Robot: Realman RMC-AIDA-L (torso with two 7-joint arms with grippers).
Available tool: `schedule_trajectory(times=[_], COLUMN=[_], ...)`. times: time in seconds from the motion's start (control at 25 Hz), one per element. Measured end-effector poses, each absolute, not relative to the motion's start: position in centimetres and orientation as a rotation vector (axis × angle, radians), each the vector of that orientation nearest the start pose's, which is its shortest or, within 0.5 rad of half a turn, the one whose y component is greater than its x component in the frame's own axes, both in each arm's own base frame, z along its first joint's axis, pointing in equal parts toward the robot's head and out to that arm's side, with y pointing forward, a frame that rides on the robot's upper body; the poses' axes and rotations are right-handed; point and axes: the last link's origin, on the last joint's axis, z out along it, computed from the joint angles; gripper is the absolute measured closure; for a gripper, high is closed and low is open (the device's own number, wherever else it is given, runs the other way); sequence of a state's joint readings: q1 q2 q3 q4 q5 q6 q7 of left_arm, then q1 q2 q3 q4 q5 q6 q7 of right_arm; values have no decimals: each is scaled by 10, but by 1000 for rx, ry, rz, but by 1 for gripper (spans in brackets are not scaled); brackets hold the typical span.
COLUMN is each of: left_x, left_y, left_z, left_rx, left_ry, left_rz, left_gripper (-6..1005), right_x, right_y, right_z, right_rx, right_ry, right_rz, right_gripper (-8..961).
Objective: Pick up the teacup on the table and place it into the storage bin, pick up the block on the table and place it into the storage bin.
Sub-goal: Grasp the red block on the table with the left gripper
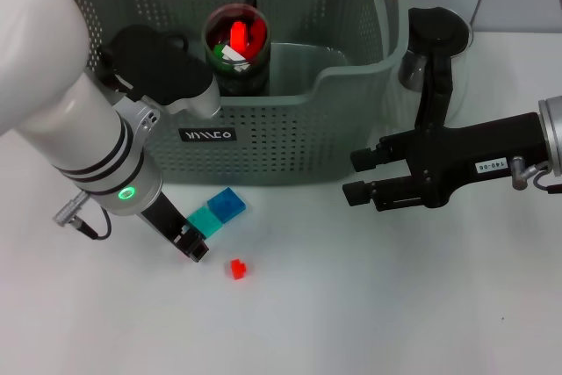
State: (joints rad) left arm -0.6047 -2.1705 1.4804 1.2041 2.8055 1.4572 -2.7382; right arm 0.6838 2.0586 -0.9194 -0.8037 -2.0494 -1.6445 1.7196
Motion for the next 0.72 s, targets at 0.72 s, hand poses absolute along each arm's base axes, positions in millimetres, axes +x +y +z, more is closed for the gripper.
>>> schedule_trajectory(times=[0.72], left_x=[-207], left_y=[344], left_z=[-54], left_rx=[-2426], left_ry=[-1038], left_rz=[732], left_gripper=[586], right_x=[189], right_y=[354], right_z=[-4], right_rx=[-3034], right_ry=[624], right_rz=[486], right_gripper=[343])
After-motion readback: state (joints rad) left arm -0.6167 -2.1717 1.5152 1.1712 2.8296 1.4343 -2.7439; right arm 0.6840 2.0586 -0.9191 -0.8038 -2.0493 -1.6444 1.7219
